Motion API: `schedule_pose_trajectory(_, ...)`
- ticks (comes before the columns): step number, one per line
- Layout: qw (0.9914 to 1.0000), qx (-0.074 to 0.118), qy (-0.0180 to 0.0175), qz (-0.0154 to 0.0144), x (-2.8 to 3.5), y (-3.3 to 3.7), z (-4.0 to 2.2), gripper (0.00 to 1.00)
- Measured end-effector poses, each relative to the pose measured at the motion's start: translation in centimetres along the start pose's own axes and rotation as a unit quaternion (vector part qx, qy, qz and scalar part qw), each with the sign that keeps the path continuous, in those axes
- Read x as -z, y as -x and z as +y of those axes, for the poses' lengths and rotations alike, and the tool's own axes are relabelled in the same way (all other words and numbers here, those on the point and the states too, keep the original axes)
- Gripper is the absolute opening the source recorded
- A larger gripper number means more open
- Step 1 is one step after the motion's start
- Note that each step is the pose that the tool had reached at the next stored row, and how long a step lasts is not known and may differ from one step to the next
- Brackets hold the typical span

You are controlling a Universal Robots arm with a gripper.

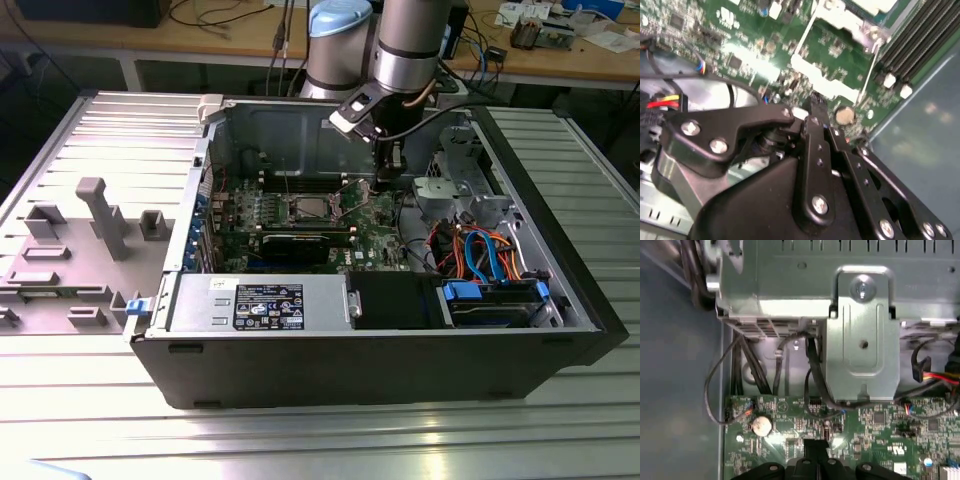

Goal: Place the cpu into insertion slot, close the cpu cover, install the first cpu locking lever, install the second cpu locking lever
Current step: 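Close the cpu cover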

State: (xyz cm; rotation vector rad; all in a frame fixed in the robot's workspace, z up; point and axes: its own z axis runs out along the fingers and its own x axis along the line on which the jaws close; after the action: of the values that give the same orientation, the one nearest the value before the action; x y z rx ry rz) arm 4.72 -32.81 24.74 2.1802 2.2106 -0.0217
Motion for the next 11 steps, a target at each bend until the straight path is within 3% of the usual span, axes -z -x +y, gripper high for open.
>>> schedule_pose_trajectory(4, 1.00000, 0.000, 0.0000, -0.0001, 0.02, -0.01, -1.12, 0.11)
schedule_pose_trajectory(7, 1.00000, 0.000, 0.0001, 0.0000, 0.02, -0.02, -1.41, 0.11)
schedule_pose_trajectory(11, 1.00000, 0.000, 0.0000, 0.0000, 0.04, -0.04, -3.03, 0.11)
